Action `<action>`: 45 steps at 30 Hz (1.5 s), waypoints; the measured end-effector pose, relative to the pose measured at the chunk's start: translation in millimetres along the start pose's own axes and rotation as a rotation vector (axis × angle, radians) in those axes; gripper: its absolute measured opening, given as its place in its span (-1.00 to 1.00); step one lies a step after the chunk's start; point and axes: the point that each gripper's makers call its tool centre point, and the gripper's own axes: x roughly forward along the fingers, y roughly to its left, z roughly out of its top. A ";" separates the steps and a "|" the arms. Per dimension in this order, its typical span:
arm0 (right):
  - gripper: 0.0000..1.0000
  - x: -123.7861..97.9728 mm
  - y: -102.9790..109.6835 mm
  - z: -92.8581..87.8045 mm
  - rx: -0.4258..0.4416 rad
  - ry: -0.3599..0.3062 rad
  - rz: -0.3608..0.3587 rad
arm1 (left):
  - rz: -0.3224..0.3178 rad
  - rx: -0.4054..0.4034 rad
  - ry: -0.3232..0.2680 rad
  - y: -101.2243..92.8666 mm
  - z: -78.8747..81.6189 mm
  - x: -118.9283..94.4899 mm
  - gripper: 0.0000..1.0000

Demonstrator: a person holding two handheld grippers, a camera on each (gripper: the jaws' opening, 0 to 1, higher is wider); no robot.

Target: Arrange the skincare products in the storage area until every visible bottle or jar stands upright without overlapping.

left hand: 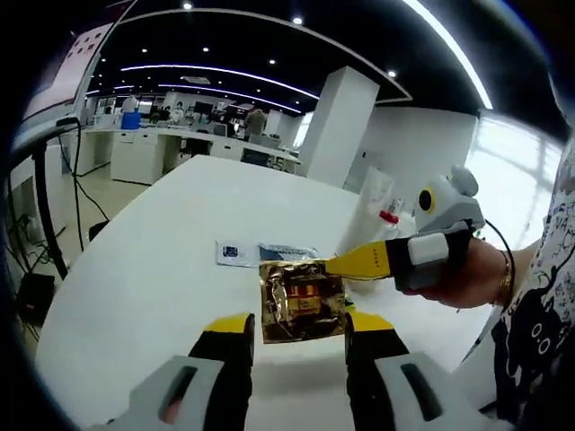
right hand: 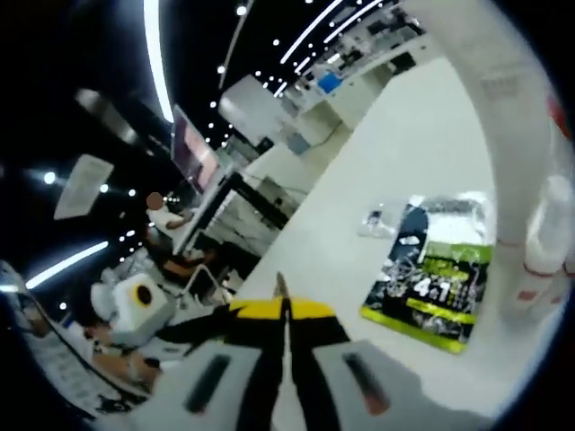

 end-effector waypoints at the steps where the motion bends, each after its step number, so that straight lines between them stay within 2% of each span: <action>1: -1.00 -0.8 -1.4 1.1 0.002 -0.001 -0.001 | -0.005 -0.005 -0.002 0.6 0.9 -0.8 -0.20; 4: -1.00 -4.3 -1.3 4.2 0.012 -0.011 0.014 | -0.046 -0.075 -0.018 1.7 5.3 -3.6 -0.25; 8: -1.00 -7.5 4.2 5.7 0.007 -0.018 0.040 | -0.143 -0.229 -0.022 8.2 6.3 -7.5 -0.52; 13: -1.00 -8.8 10.4 4.8 0.004 -0.014 0.069 | -0.162 -0.252 -0.028 16.6 3.5 -7.3 -0.57; 16: -1.00 -8.0 11.7 5.3 -0.009 -0.011 0.064 | -0.207 -0.302 -0.008 13.6 0.7 -8.3 -0.78; 18: -1.00 -6.9 11.9 6.2 -0.019 -0.010 0.059 | -0.182 -0.288 -0.009 17.3 0.3 -7.1 -0.86; 19: -1.00 -5.7 12.3 6.8 -0.021 -0.008 0.057 | -0.136 -0.239 -0.012 25.5 0.1 -6.5 -0.91; 22: -1.00 -2.3 12.9 8.5 -0.065 -0.006 0.033 | -0.102 -0.180 -0.012 26.0 3.8 -4.7 -0.97; 26: -1.00 4.6 12.5 16.4 -0.122 -0.012 -0.001 | -0.086 -0.168 -0.005 29.2 10.6 -0.6 -0.98; 33: -1.00 12.4 8.0 31.5 -0.176 -0.033 -0.052 | -0.071 -0.199 -0.032 34.0 28.9 7.1 -0.99; 37: -1.00 19.9 6.6 37.7 -0.219 -0.032 -0.083 | -0.048 -0.181 -0.038 39.9 35.9 12.7 -0.99; 43: -1.00 29.0 -0.9 42.2 -0.275 -0.017 -0.131 | -0.023 -0.153 -0.025 45.9 37.8 19.2 -0.99; 45: -1.00 33.5 -4.9 40.6 -0.275 -0.005 -0.139 | 0.015 -0.124 0.001 51.8 34.2 24.2 -0.99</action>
